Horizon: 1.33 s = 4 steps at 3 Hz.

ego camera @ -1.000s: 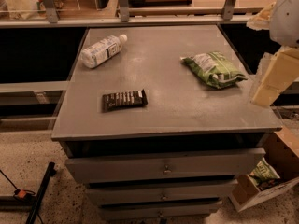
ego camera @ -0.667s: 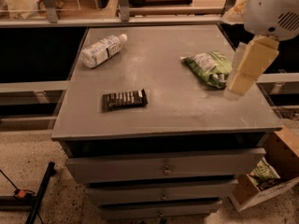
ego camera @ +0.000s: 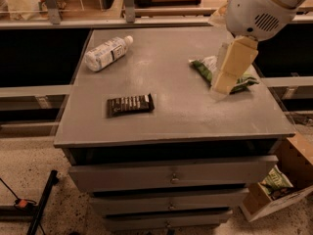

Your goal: Move rxbar chocolate near blue plastic bottle

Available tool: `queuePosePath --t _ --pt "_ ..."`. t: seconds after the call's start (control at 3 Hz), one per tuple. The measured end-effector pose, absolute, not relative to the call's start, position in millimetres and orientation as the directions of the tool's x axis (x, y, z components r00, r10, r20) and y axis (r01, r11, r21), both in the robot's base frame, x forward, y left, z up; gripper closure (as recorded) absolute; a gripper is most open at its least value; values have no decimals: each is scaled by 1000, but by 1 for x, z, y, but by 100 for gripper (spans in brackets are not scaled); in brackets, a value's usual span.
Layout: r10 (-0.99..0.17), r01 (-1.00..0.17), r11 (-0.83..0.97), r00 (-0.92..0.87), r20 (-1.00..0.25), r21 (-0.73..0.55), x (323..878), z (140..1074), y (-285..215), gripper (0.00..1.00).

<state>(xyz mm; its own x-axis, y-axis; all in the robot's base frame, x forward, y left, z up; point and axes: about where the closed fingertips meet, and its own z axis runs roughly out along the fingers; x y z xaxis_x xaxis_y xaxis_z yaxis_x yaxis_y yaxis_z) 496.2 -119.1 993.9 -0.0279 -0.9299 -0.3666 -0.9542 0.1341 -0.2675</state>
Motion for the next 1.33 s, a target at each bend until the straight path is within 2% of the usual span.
queuePosePath --t 0.67,1.33 --pt "-883 -953 157 -18 -469 -259 519 957 -94 0" --pt "-813 -960 152 14 -582 -236 568 908 -56 0"
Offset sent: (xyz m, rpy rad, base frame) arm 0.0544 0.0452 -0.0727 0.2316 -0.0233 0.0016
